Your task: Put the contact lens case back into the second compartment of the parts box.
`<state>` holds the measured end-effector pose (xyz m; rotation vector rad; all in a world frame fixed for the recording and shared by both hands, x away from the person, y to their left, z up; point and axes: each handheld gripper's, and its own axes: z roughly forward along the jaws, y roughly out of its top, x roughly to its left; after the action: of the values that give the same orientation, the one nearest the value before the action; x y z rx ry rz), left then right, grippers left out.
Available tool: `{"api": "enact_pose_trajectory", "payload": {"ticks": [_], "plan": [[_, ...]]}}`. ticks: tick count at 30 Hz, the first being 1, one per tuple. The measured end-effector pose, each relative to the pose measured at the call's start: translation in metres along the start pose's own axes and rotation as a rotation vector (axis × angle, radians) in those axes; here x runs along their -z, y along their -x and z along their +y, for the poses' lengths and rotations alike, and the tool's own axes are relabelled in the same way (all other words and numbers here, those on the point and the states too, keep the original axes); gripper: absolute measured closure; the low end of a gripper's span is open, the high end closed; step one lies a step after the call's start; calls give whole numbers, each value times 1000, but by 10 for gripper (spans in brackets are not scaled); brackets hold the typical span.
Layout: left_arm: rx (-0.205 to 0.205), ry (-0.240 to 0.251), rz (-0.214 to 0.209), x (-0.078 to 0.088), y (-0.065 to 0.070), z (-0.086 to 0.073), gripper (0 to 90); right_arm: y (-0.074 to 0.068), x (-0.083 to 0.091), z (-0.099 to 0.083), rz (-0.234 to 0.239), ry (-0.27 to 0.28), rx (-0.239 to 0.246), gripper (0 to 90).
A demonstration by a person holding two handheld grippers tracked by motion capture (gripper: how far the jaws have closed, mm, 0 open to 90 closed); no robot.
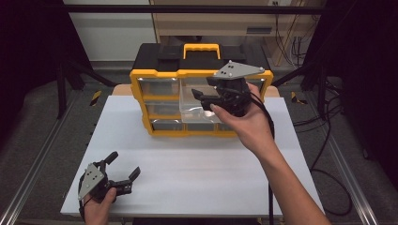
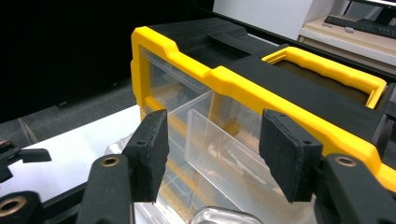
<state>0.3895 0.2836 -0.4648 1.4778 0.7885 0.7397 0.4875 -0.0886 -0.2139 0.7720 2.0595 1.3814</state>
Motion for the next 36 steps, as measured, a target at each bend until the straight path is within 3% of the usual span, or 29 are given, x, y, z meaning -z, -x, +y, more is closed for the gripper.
{"api": "enact_pose_trajectory", "payload": {"ticks": [10,16,27,32,36], "plan": [[0,0,0,0,0,0,4,3,0,-2,-59,21,-3,290],[-5,1,2,0,0,0,4,8,3,-4,-146,74,-3,128],[-6,-1,2,1,0,0,4,13,8,-9,-147,119,-28,33],[-4,1,3,1,0,0,4,17,11,-12,-176,150,-48,25],[-11,6,7,2,0,1,4,21,13,-16,-167,150,-38,27]]}}
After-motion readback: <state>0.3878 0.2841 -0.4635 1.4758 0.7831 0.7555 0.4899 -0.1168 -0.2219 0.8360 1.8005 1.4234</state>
